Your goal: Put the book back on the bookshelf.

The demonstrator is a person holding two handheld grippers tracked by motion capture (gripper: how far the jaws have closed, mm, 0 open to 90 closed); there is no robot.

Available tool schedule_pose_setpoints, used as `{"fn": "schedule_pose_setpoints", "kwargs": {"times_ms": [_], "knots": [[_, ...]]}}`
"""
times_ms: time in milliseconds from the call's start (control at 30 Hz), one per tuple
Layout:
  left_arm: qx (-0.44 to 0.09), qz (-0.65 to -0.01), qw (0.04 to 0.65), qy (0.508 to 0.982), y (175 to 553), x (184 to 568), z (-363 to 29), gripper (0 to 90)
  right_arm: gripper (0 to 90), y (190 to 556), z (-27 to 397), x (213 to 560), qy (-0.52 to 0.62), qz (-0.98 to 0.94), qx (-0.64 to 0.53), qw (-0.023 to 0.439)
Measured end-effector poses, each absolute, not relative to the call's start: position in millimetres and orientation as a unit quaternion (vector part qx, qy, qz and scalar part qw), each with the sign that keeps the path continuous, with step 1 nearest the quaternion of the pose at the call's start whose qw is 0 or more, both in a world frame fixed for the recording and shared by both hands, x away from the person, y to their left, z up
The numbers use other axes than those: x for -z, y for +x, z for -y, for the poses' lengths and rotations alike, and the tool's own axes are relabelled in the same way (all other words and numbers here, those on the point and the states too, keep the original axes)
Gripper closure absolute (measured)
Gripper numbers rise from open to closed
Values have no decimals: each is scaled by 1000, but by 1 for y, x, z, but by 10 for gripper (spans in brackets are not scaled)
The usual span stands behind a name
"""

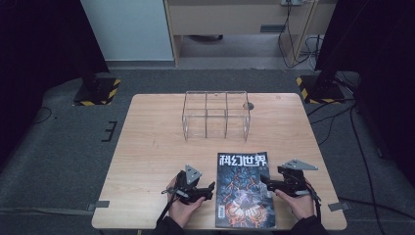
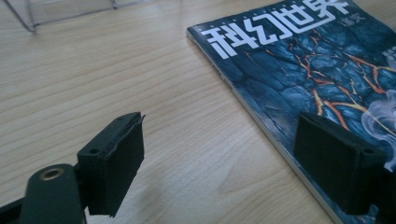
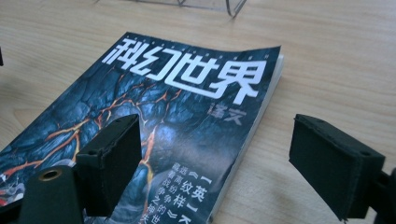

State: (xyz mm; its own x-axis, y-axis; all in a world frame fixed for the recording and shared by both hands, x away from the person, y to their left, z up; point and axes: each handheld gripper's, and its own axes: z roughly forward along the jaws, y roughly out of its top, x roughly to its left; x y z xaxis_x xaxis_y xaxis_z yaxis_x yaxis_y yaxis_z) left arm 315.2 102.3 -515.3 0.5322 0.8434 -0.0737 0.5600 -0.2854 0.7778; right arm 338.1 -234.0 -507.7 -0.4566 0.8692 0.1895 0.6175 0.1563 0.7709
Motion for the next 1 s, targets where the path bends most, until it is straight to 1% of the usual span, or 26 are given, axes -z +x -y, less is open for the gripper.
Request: {"fn": "schedule_pose_setpoints", "kwargs": {"times_ms": [533,667,833,1000], "knots": [[-158,-418,385,808,309,527,-80,200,251,336,227,528,499,-759,-401,117],[-153,-411,383,813,307,529,-76,233,276,335,227,530,501,-760,-401,104],[-148,-403,387,816,305,530,-71,275,295,334,226,531,503,-757,-404,101],[-144,-402,392,815,304,532,-69,298,306,334,226,531,503,-756,-406,104]]}}
